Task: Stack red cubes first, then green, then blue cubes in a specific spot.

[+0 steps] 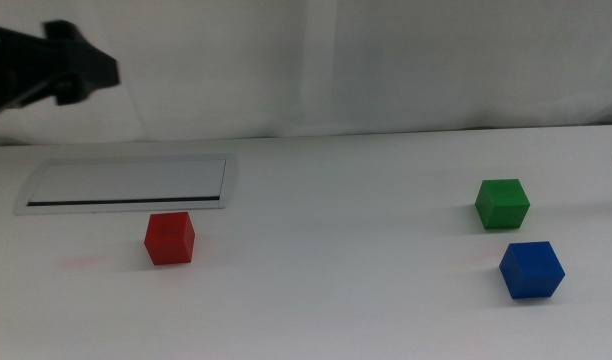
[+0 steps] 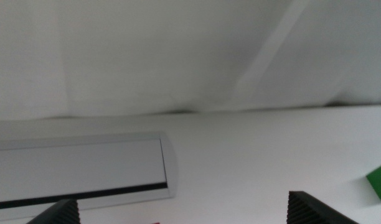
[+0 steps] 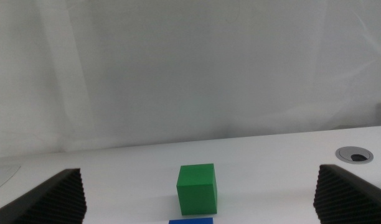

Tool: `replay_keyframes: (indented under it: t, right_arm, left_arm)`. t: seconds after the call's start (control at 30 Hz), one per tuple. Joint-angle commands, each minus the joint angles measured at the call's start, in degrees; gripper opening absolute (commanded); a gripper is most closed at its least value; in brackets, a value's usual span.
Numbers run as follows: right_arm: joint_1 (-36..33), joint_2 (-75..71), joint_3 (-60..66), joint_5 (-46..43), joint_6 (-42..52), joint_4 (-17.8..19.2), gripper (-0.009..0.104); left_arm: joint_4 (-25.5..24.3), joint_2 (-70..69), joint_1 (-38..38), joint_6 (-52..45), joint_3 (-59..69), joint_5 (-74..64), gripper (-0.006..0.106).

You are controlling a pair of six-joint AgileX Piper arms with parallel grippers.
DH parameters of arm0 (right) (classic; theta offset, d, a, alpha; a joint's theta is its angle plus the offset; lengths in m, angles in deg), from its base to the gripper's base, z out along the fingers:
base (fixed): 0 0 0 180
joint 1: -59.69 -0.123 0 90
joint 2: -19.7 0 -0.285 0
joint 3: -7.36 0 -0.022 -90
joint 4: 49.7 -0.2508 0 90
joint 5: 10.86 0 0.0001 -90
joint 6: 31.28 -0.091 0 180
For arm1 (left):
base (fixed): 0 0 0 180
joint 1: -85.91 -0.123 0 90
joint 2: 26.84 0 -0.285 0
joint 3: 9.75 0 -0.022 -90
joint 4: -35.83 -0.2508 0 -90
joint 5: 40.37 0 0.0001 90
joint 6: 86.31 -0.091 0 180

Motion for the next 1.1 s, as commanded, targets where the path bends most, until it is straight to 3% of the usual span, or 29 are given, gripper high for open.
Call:
replay_keyframes:
  t: [0.0,0.2,0.3,0.6,1.07]
  right_arm:
    - [0.33,-0.26,2.38,-0.05,0.26,0.0,0.103]
    - [0.33,-0.26,2.38,-0.05,0.26,0.0,0.103]
    - [0.33,-0.26,2.38,-0.05,0.1,0.0,0.103]
    - [0.33,-0.26,2.38,-0.05,0.1,0.0,0.103]
    - [0.33,-0.26,2.38,-0.05,0.1,0.0,0.103]
  left_arm:
    - [-1.94,3.84,2.52,2.67,-1.9,-1.08,0.083]
    - [-22.77,11.43,10.98,22.98,-2.4,-2.31,0.083]
    - [-27.85,14.82,14.23,29.24,-2.4,-3.95,0.083]
    - [-29.77,25.56,16.9,38.32,-2.4,-6.86,0.083]
    - [-31.25,36.14,16.01,41.12,-2.4,-4.7,0.083]
